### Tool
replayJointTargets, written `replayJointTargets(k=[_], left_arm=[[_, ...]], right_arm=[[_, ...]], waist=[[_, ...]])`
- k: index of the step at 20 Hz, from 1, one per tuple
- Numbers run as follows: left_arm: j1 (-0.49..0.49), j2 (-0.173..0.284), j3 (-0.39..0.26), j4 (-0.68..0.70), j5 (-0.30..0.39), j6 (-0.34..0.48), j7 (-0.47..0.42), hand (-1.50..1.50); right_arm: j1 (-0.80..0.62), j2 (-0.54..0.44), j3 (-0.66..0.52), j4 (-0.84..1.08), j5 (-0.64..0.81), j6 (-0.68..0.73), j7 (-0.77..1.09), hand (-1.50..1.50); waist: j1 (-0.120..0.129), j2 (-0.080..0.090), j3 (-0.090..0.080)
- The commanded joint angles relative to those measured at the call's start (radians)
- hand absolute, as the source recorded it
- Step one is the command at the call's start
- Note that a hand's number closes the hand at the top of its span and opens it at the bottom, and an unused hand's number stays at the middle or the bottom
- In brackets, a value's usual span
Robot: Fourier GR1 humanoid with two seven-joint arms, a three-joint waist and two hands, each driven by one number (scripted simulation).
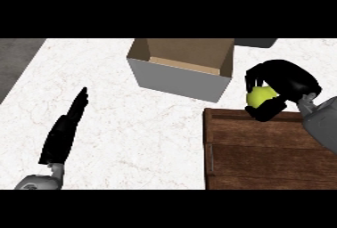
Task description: Pick the pear from the tray and place it in the cardboard box
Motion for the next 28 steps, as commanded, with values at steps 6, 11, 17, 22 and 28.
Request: replayJointTargets(k=[6, 11, 17, 22, 28], left_arm=[[-0.036, -0.005, 0.014, 0.044, -0.008, 0.008, 0.004, 0.00], [-0.015, 0.003, 0.018, 0.028, 0.006, -0.009, -0.002, 0.00], [-0.016, -0.011, 0.023, 0.037, -0.009, 0.013, 0.014, 0.00], [-0.024, -0.001, 0.030, 0.057, -0.016, -0.003, -0.004, 0.00], [0.039, 0.013, 0.055, -0.006, 0.005, -0.018, 0.022, 0.00]], right_arm=[[-0.108, -0.040, -0.080, 0.289, 0.085, -0.136, -0.611, 1.50], [-0.170, 0.035, -0.223, 0.400, -0.119, -0.057, -0.862, 1.50], [-0.310, 0.124, -0.283, 0.572, -0.201, 0.124, -1.058, 1.50], [-0.446, 0.220, -0.289, 0.792, -0.146, 0.166, -1.148, 1.50], [-0.642, 0.336, -0.306, 0.914, -0.105, 0.193, -1.044, 1.50]], waist=[[-0.033, 0.004, -0.002], [-0.033, -0.006, -0.002], [-0.052, -0.019, -0.006], [-0.056, -0.017, -0.007], [-0.075, -0.031, -0.008]])
